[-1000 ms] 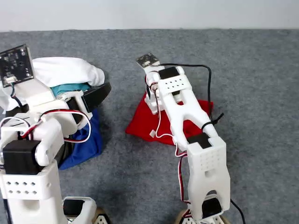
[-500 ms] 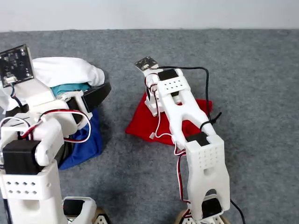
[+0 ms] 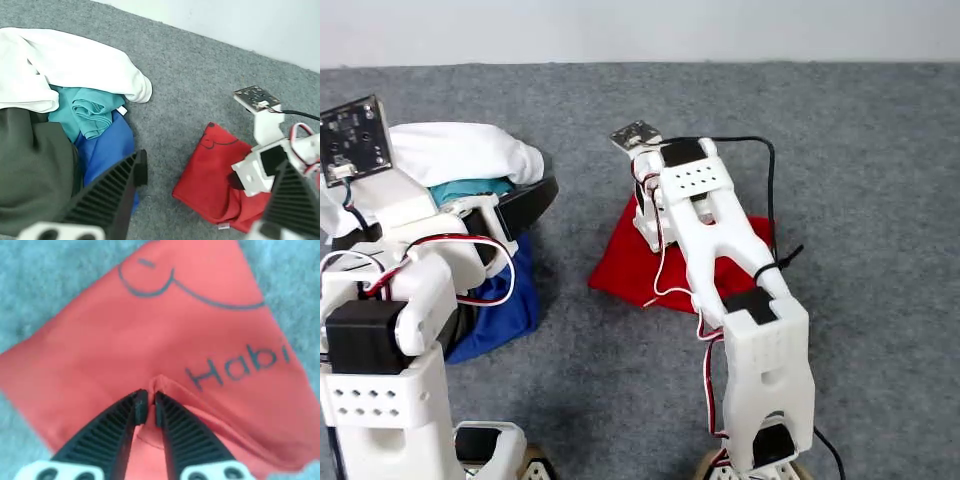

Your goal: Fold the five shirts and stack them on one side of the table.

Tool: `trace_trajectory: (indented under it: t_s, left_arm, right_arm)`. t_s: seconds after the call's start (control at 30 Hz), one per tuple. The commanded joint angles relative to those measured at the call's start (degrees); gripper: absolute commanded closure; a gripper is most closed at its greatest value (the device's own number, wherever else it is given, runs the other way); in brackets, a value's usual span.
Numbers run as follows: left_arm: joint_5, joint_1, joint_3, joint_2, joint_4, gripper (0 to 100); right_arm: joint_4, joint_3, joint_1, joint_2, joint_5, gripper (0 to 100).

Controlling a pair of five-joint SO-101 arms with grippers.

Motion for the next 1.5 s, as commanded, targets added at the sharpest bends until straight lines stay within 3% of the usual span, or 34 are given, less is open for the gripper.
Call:
trace_trajectory:
  t_s: [0.0, 0.4, 0.73, 0.87, 1.27, 1.47]
  left_arm:
    - [-0.44, 0.00, -0.22, -0.70, -0.44, 62]
    - [-0.44, 0.00, -0.22, -0.70, -0.44, 62]
    - [-0.44, 0.00, -0.22, -0.70, -0.44, 62]
    - [-0.44, 0.00, -0.22, -0.70, -0.44, 62]
    - [-0.44, 0.00, -0.22, -0.70, -0.35, 62]
    - [-0.44, 0.00, -0.22, -0.70, -0.35, 62]
  right_arm:
    - [4.53, -1.49, 1.45, -5.85, 0.26, 99.0]
    - [10.42, 3.78, 7.96, -8.22, 0.44, 99.0]
    - [10.68, 17.23, 8.13, -17.98, 0.70, 98.7]
    - [10.68, 20.92, 8.13, -21.93, 2.64, 91.1]
    - [6.90, 22.07, 11.21, -24.48, 2.73, 86.8]
    - [10.33, 21.89, 13.41, -24.84, 3.16, 86.8]
